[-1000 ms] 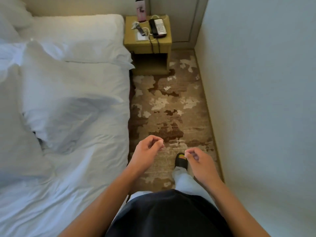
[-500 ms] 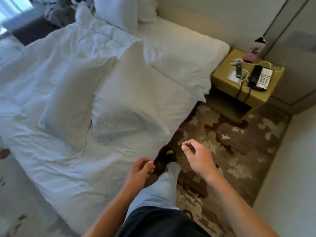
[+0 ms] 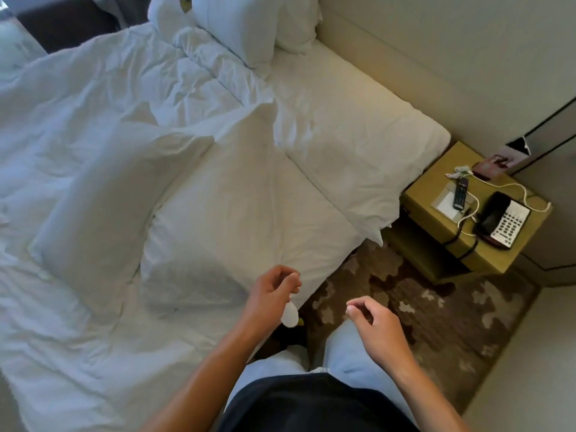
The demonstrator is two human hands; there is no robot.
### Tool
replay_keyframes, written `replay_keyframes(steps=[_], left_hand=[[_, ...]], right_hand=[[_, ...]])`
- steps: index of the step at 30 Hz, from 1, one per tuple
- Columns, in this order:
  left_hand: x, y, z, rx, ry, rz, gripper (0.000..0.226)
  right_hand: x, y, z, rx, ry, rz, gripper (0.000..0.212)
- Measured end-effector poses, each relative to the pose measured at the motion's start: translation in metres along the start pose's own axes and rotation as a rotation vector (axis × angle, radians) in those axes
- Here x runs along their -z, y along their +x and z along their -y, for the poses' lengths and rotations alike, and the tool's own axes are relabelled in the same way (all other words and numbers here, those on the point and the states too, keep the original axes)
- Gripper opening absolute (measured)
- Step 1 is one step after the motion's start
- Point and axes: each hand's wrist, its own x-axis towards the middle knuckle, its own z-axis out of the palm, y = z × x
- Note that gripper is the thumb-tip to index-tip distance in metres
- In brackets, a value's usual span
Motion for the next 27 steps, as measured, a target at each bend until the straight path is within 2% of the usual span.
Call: replay_keyframes(steps=[5,13,16,21,25,27], left_hand=[[0.012,0.066,-0.025,0.061,0.035,-0.132,0.013],[0.053,0.161,-0.046,0.305,0.194,-0.444,0.015],[0.063,0.202,-0.049,0.376,0.284,-0.517,0.032],[0.073,0.260,-0.046,0.527,0.473,-0.432,0.059],[0.080,0.289,-0.031,0.645,0.526,-0.349,0.073],[0.083,0.298,-0.022,0.673,0.537,-0.296,0.077]], right_hand=[[0.006,0.104,0.029,0.025,-0.007,0.135,0.011],[-0.033,0.307,0.098,0.137,-0.102,0.398,0.013],[-0.053,0.364,0.115,0.154,-0.187,0.480,0.015],[-0.091,0.423,0.129,0.083,-0.248,0.544,0.040],[-0.126,0.442,0.132,-0.168,-0.106,0.582,0.074],[-0.144,0.441,0.130,-0.237,-0.040,0.586,0.090]])
